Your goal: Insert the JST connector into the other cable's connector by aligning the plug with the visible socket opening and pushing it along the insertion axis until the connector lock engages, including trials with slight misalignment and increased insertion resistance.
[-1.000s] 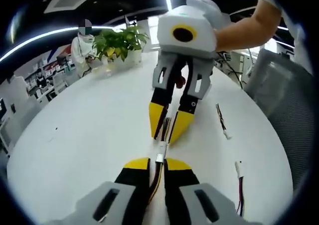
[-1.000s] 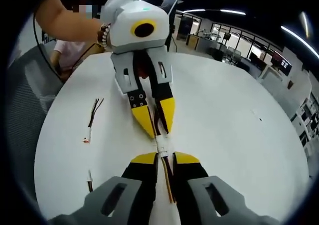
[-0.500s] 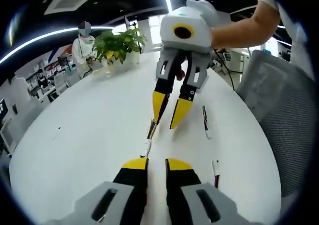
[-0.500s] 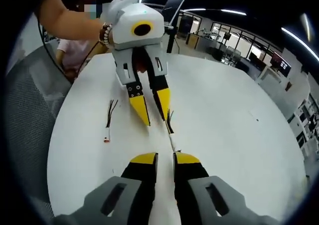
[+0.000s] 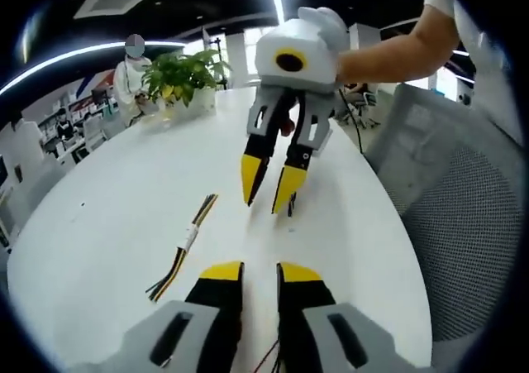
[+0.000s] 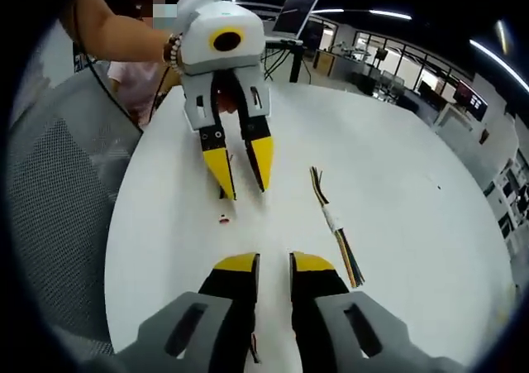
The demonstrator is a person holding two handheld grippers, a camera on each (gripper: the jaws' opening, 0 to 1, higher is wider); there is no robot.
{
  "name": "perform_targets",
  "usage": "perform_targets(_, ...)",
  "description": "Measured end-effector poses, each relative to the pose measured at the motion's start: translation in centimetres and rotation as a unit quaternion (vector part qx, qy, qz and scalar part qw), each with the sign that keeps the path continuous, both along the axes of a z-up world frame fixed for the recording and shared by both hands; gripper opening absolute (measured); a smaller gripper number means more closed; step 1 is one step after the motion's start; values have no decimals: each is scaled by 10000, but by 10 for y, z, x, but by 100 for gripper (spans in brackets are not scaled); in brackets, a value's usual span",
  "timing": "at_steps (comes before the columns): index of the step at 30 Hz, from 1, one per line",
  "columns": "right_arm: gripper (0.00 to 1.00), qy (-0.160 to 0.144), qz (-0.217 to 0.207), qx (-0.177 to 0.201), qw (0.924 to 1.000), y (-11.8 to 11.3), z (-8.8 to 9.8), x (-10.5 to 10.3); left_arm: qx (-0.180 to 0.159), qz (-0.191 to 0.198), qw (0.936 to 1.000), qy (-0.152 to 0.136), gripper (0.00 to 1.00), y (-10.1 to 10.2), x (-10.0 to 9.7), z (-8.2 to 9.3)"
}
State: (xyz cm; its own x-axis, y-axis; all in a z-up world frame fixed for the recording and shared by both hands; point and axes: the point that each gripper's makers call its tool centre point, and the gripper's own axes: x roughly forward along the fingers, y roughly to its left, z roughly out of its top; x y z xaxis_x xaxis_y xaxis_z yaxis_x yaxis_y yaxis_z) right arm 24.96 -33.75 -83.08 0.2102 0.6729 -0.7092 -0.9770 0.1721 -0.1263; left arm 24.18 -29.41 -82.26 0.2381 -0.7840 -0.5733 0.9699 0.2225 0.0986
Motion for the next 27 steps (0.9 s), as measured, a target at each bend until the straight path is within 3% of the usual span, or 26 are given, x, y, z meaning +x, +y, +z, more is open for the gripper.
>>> perform_targets(10, 14, 220, 51, -24, 9997, -5, -14, -17, 23, 135, 9995, 275, 10, 6, -15, -16)
perform_targets(27, 5, 360, -8, 111, 9993, -6, -21, -23, -78, 189, 9992, 355, 3, 5, -17, -23)
